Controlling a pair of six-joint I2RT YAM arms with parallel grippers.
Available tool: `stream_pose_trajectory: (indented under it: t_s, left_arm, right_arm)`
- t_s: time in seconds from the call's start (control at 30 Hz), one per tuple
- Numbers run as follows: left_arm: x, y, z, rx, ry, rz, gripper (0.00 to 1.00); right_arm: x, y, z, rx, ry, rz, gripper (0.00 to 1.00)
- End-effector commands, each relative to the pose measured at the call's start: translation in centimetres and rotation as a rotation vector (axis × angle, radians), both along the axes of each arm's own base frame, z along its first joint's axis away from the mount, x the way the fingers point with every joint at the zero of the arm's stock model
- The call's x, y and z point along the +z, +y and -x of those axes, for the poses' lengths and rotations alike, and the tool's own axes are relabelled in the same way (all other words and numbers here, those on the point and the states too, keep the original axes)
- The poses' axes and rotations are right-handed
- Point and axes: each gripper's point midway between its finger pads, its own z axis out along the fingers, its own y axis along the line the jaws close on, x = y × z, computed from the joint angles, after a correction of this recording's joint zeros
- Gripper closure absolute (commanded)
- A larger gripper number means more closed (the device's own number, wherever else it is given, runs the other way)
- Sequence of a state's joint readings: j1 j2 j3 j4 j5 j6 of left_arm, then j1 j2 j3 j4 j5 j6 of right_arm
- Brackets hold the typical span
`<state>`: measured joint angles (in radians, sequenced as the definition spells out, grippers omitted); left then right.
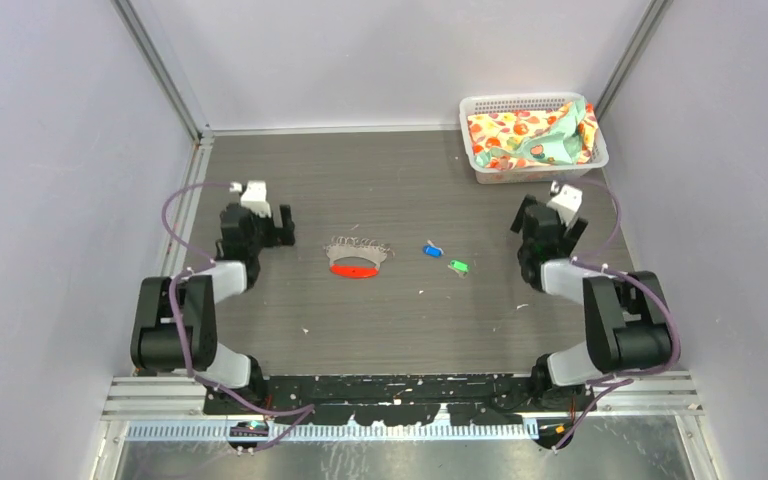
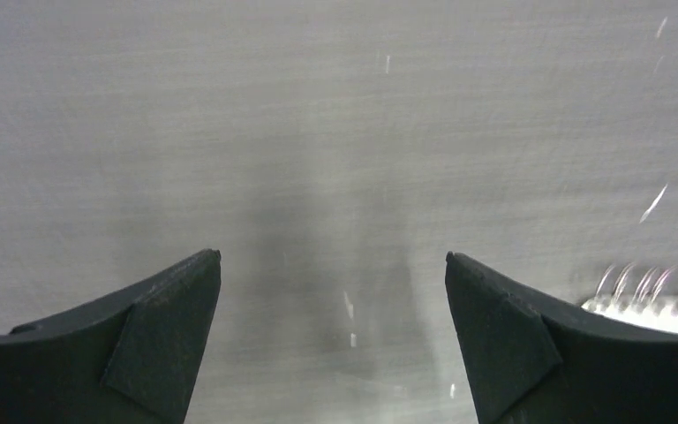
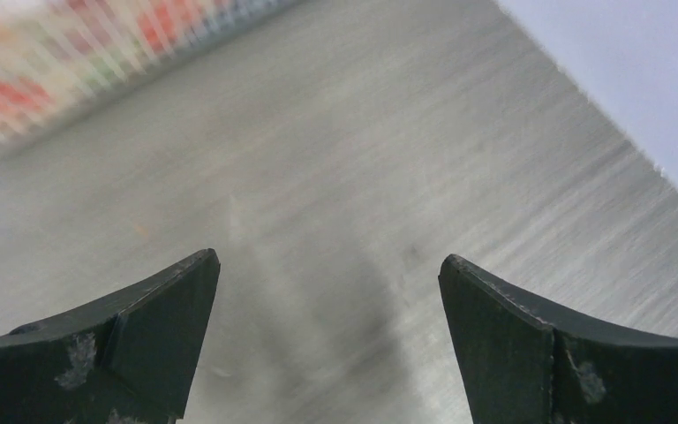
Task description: Put the keys on the keyring
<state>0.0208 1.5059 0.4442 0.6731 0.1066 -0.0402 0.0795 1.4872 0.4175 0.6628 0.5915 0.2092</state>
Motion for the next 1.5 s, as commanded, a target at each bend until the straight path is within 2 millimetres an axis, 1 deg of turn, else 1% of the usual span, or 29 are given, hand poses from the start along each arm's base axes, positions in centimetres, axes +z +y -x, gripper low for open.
stream_pose_trajectory:
  t_s: [0.0, 0.03, 0.07, 0.13, 0.17, 0.23, 0.27, 0.3, 0.33, 0.37, 0.4, 0.43, 0.47, 0.5, 0.57, 0.6, 0.67, 0.7, 0.73, 0.77, 0.8, 0.9, 1.0, 1.03, 1.13, 1.33, 1.47]
  left_arm:
    - [6.0, -0.7, -1.2, -0.084, 0.136, -0.019, 0.00]
    - [6.7, -1.1, -1.1, -0.112, 0.177, -0.021, 0.00]
    - [7.3, -1.3, -0.8, -0.136, 0.211, -0.022, 0.00]
    - [8.3, -2.1, 0.0, -0.199, 0.277, -0.019, 0.00]
    - [8.6, -2.5, 0.6, -0.233, 0.311, -0.012, 0.00]
    - [9.5, -3.4, 1.4, -0.292, 0.353, 0.007, 0.00]
    - [9.8, -3.7, 1.7, -0.308, 0.368, 0.017, 0.00]
    - [10.2, -4.0, 1.9, -0.326, 0.375, 0.028, 0.00]
    - [10.3, -4.1, 2.2, -0.331, 0.385, 0.032, 0.00]
    - [10.6, -4.1, 2.2, -0.331, 0.389, 0.034, 0.00]
    - [10.7, -4.1, 2.4, -0.333, 0.396, 0.035, 0.00]
    - [10.8, -4.2, 2.7, -0.340, 0.407, 0.035, 0.00]
    - [10.8, -4.1, 3.0, -0.345, 0.416, 0.028, 0.00]
    - [10.8, -4.0, 3.2, -0.345, 0.422, 0.019, 0.00]
    - [10.7, -3.6, 3.7, -0.343, 0.435, -0.007, 0.00]
    - [10.6, -3.4, 3.9, -0.343, 0.445, -0.019, 0.00]
    - [10.4, -3.2, 4.5, -0.351, 0.468, -0.037, 0.00]
    - [10.3, -3.2, 4.8, -0.354, 0.480, -0.042, 0.00]
    - [10.1, -3.1, 5.2, -0.358, 0.495, -0.047, 0.00]
    - [10.0, -3.1, 5.5, -0.365, 0.504, -0.048, 0.00]
    - [10.0, -3.2, 5.8, -0.371, 0.513, -0.047, 0.00]
    - [10.0, -3.2, 6.3, -0.377, 0.521, -0.046, 0.00]
    - [10.4, -3.3, 6.5, -0.381, 0.511, -0.045, 0.00]
    - [10.5, -3.3, 6.5, -0.382, 0.507, -0.046, 0.00]
    - [10.8, -3.5, 6.7, -0.385, 0.501, -0.040, 0.00]
    - [11.2, -3.6, 6.9, -0.386, 0.491, -0.032, 0.00]
    - [11.2, -3.6, 7.1, -0.389, 0.489, -0.036, 0.00]
  right_arm:
    - [8.5, 0.3, -1.8, -0.168, -0.026, -0.111, 0.00]
    - [10.6, 1.1, -2.7, -0.173, -0.098, -0.198, 0.00]
    - [12.1, 1.5, -2.7, -0.212, -0.139, -0.278, 0.00]
    - [14.5, 3.9, -3.3, -0.112, -0.124, -0.399, 0.00]
    - [15.1, 5.7, -3.9, -0.007, -0.116, -0.441, 0.00]
    - [15.3, 10.5, -4.6, 0.278, -0.085, -0.496, 0.00]
    - [15.0, 12.7, -4.4, 0.386, -0.069, -0.491, 0.00]
    - [14.6, 15.3, -3.9, 0.457, -0.035, -0.452, 0.00]
    - [13.5, 16.6, -3.5, 0.510, 0.021, -0.396, 0.00]
    - [13.0, 19.9, -2.9, 0.624, 0.078, -0.360, 0.00]
    - [12.0, 22.5, -2.2, 0.732, 0.143, -0.346, 0.00]
    - [10.8, 25.3, -1.1, 0.863, 0.214, -0.345, 0.00]
    - [10.0, 27.2, -0.2, 0.956, 0.264, -0.330, 0.00]
    - [9.2, 28.7, 0.7, 1.028, 0.304, -0.308, 0.00]
    - [8.1, 31.0, 2.1, 1.149, 0.335, -0.266, 0.00]
    - [7.7, 31.8, 2.5, 1.194, 0.337, -0.239, 0.00]
    - [7.1, 33.0, 2.5, 1.234, 0.358, -0.234, 0.02]
    - [6.7, 33.6, 2.6, 1.256, 0.379, -0.247, 0.04]
    - [5.8, 34.2, 2.7, 1.280, 0.415, -0.265, 0.06]
    - [5.6, 34.7, 2.7, 1.297, 0.430, -0.278, 0.08]
    - [4.8, 35.3, 2.8, 1.314, 0.460, -0.292, 0.10]
    - [3.4, 36.6, 3.2, 1.345, 0.508, -0.301, 0.12]
    - [1.9, 37.5, 3.7, 1.365, 0.541, -0.277, 0.15]
    - [1.4, 37.6, 3.8, 1.368, 0.553, -0.271, 0.16]
    - [0.2, 37.6, 3.7, 1.366, 0.587, -0.256, 0.24]
    - [-1.4, 37.9, 3.0, 1.359, 0.622, -0.233, 0.37]
    - [-2.4, 37.8, 2.6, 1.343, 0.634, -0.222, 0.41]
